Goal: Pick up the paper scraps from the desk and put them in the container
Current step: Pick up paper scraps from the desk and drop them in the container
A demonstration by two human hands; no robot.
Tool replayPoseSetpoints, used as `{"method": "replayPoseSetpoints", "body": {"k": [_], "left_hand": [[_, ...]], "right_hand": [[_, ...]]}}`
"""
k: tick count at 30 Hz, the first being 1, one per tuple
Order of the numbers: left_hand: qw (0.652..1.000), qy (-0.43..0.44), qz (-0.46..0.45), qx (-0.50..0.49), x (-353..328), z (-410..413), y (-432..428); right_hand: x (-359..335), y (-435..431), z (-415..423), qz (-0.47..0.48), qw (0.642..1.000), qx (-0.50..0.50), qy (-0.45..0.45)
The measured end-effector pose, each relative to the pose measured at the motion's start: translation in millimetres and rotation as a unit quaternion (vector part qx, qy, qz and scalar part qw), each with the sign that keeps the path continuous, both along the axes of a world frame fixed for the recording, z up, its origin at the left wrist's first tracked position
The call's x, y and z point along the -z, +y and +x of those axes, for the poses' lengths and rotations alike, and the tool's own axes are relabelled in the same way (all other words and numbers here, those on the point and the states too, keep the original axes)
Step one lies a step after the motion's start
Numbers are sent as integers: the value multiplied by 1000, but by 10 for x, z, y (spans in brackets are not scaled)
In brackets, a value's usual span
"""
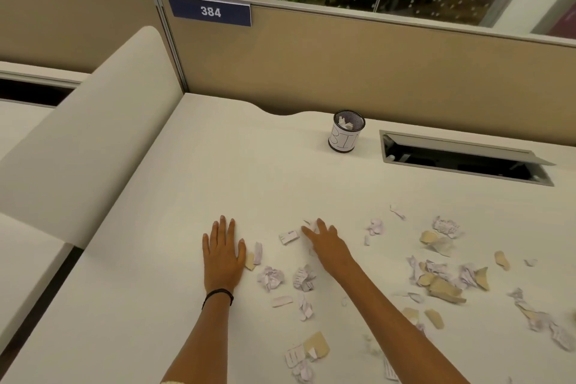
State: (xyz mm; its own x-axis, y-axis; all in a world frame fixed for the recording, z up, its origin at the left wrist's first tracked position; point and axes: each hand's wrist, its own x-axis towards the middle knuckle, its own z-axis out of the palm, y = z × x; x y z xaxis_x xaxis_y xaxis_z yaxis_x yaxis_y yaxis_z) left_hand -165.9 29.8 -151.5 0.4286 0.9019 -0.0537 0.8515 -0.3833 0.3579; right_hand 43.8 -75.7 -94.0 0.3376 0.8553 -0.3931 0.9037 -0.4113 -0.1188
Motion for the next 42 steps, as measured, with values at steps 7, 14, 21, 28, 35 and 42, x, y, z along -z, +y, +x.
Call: {"method": "replayPoseSetpoints", "body": {"k": [7,14,21,28,35,42], "left_hand": [[1000,-5,6,20,-18,14,24],[999,-32,-4,27,7,41,88],[999,-42,2,21,20,45,88],[1000,-19,2,20,35,50,102],[1000,-10,5,18,19,56,95],[1000,-2,5,17,37,55,103]], "right_hand": [[117,46,-64,90,995,-1,-34],[138,198,197,144,990,-1,4],[-109,581,886,287,901,243,218],[-607,983,1557,391,685,392,474],[-931,1324,1945,481,510,436,565],[-866,1709,2264,443,621,479,435]]}}
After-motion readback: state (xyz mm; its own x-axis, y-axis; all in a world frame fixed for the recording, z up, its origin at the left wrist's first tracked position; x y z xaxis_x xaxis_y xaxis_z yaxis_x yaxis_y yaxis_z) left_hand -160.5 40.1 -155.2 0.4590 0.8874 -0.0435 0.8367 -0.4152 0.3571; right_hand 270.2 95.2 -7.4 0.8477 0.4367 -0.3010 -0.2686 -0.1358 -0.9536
